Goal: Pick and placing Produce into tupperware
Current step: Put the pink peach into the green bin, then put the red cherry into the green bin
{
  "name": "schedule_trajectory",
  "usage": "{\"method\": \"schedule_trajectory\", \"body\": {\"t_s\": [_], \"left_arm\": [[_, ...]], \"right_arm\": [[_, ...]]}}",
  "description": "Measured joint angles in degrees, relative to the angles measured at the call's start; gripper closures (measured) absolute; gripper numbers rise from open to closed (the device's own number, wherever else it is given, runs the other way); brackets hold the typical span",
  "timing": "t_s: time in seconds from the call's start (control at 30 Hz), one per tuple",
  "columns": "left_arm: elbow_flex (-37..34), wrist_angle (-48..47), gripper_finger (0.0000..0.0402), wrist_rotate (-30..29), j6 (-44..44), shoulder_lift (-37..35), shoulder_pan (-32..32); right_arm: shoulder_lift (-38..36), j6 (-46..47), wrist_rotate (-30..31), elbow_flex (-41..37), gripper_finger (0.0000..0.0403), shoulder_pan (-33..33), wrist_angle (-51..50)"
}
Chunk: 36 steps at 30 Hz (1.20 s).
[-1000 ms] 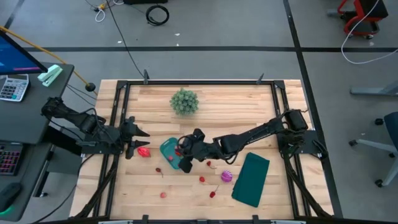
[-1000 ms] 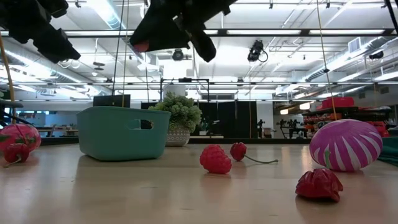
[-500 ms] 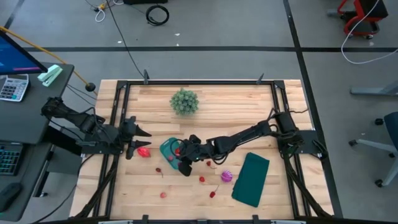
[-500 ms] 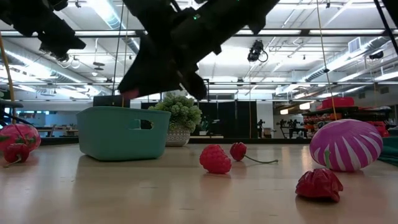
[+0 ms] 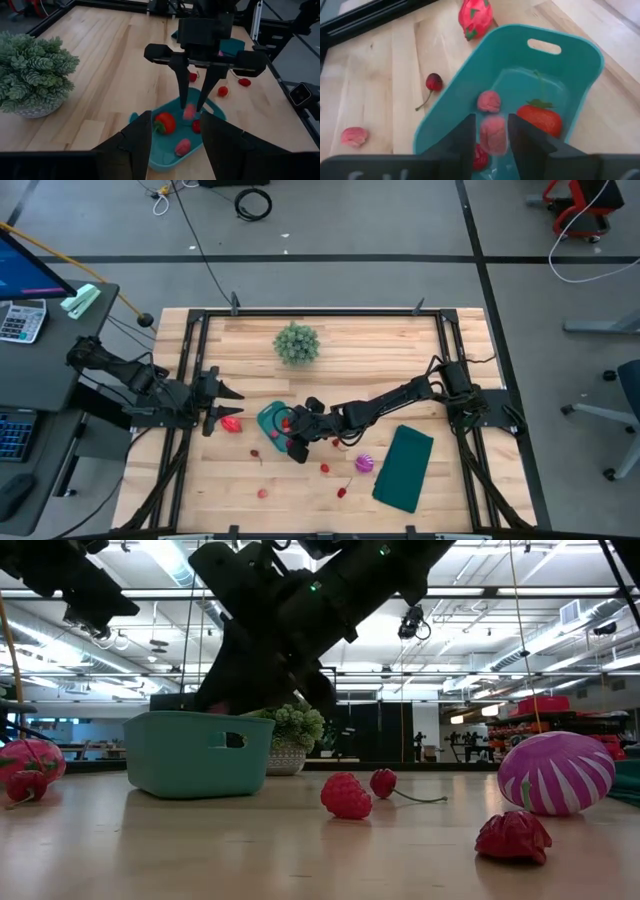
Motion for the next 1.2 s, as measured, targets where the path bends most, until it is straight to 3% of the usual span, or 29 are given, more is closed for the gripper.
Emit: {"method": "schedule_trajectory", "body": {"t_s": [0.53, 0.67, 0.8, 1.03, 1.2], "left_arm": [[-0.02, -0.76, 0.0230, 0.04, -6.68, 0.51, 0.00], [-0.03, -0.51, 0.0230, 7.94, -9.32, 2.16, -0.45], [-0.71, 0.22, 0.0230, 16.25, -10.94, 6.32, -2.87], [-1.86, 0.72, 0.0230, 16.98, -13.81, 17.18, -8.56], [-1.88, 8.27, 0.0230, 17.00, -9.27, 25.73, -12.35]], "right_arm": [[-2.42, 0.63, 0.76, 0.01, 0.0257, -0.04, 0.20], [-4.36, 0.66, 1.11, 0.02, 0.0258, 0.34, -0.17], [-5.80, 0.57, 1.09, 0.04, 0.0258, 1.04, -0.17], [-6.25, 0.06, 1.06, 0.04, 0.0258, 2.12, -0.68], [-6.25, 0.02, 1.06, 0.03, 0.0258, 2.12, -1.86]]}}
